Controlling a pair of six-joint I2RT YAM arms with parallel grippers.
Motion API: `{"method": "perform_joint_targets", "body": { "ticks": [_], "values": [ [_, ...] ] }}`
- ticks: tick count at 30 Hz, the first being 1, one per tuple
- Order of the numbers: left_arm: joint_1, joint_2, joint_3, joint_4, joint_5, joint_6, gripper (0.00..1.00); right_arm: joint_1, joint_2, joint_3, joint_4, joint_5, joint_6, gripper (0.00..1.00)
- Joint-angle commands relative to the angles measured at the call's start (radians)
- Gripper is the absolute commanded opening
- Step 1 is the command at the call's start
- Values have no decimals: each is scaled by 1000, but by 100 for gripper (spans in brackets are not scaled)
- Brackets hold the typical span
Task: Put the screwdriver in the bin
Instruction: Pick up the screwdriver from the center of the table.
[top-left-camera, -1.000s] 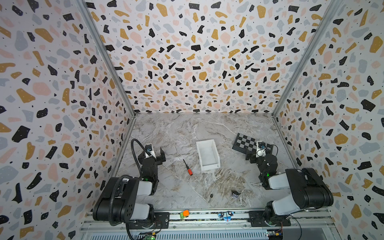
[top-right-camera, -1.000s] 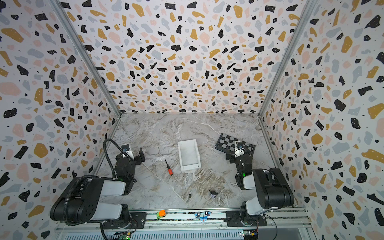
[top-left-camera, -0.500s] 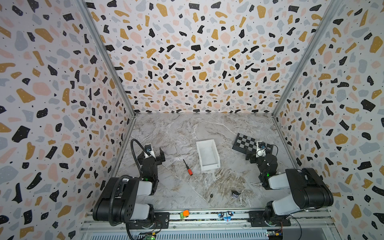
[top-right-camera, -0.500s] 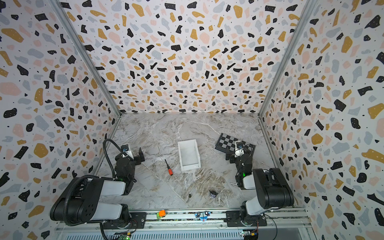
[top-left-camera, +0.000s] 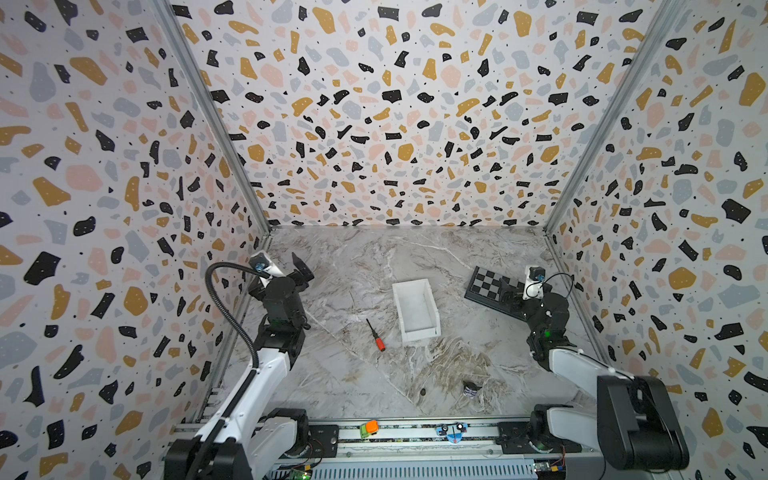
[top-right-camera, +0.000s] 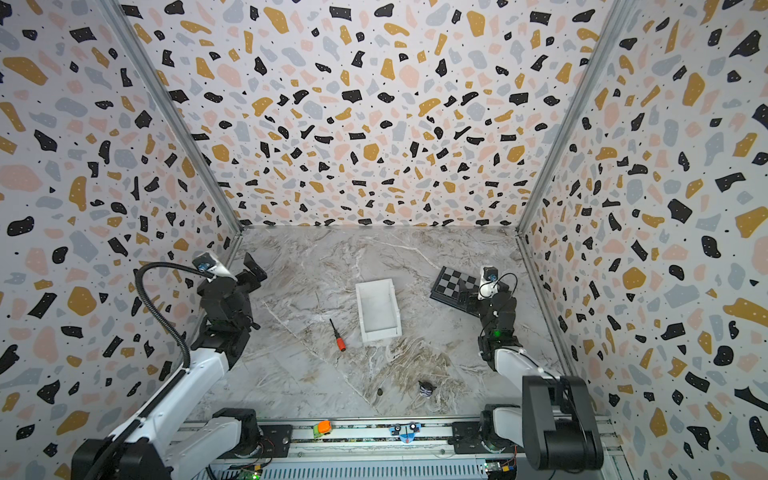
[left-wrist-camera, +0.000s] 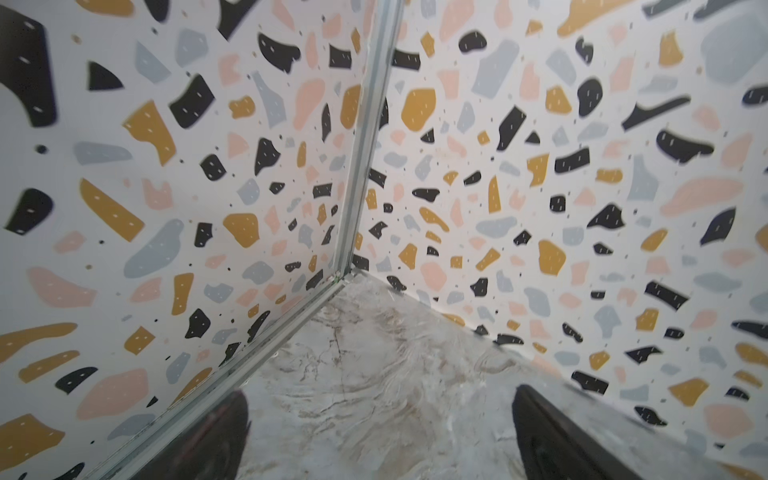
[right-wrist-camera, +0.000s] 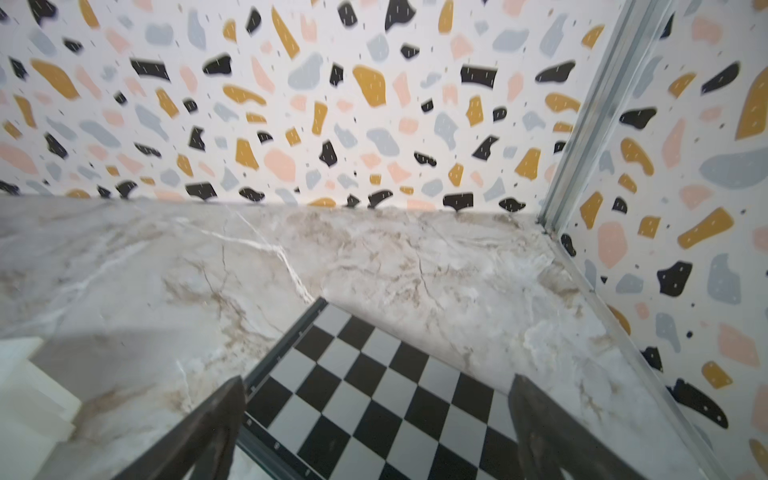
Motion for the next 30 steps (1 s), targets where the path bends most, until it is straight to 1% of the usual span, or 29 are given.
{"method": "perform_joint_targets", "body": {
  "ticks": [1,3,4,6,7,9,11,12,14,16,18,21,24,26,30],
  "values": [
    [-8,-55,58,-259,5,-120,100,5,-115,76,-225,-19,82,99],
    [-10,-51,128,-417,27,-193,100,11,-140,151,-339,-9,164,99],
    [-13,-38,158,-496,29,-242,100,20,-137,187,-389,-17,180,99],
    [-39,-25,181,-618,37,-354,100,73,-117,272,-480,-17,163,99],
    [-65,-25,177,-641,34,-393,100,112,-108,304,-509,14,145,99],
    [-149,-22,167,-670,2,-472,100,232,-83,364,-556,162,100,99],
    [-241,-13,171,-713,-59,-555,100,339,-55,404,-578,317,81,99],
    [-286,-2,179,-745,-97,-596,100,372,-36,435,-601,347,80,99],
    [-360,27,197,-825,-143,-701,100,393,-1,482,-653,326,104,99],
    [-412,63,197,-855,-132,-765,100,397,22,508,-679,279,137,99],
    [-474,93,167,-801,-101,-773,100,405,30,512,-684,229,139,99],
    [-537,148,130,-757,-29,-795,100,418,27,504,-691,197,139,99],
    [-592,201,116,-754,26,-815,100,417,20,499,-727,162,132,99],
    [-636,238,126,-777,36,-836,100,409,14,497,-755,135,129,99],
    [-711,318,185,-855,13,-880,100,362,2,486,-784,41,152,99]
  ]
}}
